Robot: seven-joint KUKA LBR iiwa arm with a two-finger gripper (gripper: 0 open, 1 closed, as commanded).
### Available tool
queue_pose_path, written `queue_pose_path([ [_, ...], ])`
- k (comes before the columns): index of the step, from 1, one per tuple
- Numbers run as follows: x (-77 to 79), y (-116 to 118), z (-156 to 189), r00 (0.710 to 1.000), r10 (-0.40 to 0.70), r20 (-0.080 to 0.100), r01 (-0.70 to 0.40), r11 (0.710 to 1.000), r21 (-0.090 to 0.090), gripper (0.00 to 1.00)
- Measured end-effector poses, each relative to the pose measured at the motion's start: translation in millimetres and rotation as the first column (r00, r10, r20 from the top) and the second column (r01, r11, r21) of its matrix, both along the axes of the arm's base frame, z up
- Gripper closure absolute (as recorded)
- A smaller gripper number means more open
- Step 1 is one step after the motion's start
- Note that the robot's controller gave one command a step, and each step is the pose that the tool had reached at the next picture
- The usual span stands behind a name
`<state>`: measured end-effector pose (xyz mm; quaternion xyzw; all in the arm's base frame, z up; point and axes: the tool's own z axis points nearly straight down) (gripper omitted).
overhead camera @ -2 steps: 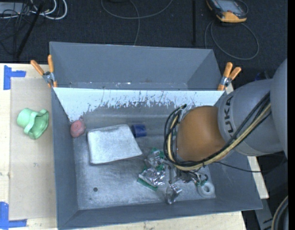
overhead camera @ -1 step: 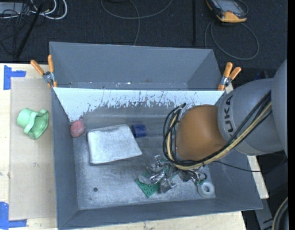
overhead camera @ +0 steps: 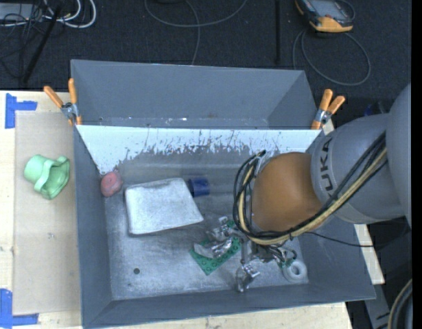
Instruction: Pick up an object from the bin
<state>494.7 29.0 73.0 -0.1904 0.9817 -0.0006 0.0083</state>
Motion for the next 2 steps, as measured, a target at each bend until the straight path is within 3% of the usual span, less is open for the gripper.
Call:
queue_pose_path([
  [1,3.6,2.0,4.2,1.0,0.002,0.011,-0.002,1.0,0.003,1.0],
  [2,10.7,17.7,179.6,0.999,0.038,-0.008,-0.038,0.999,-0.001,1.0],
])
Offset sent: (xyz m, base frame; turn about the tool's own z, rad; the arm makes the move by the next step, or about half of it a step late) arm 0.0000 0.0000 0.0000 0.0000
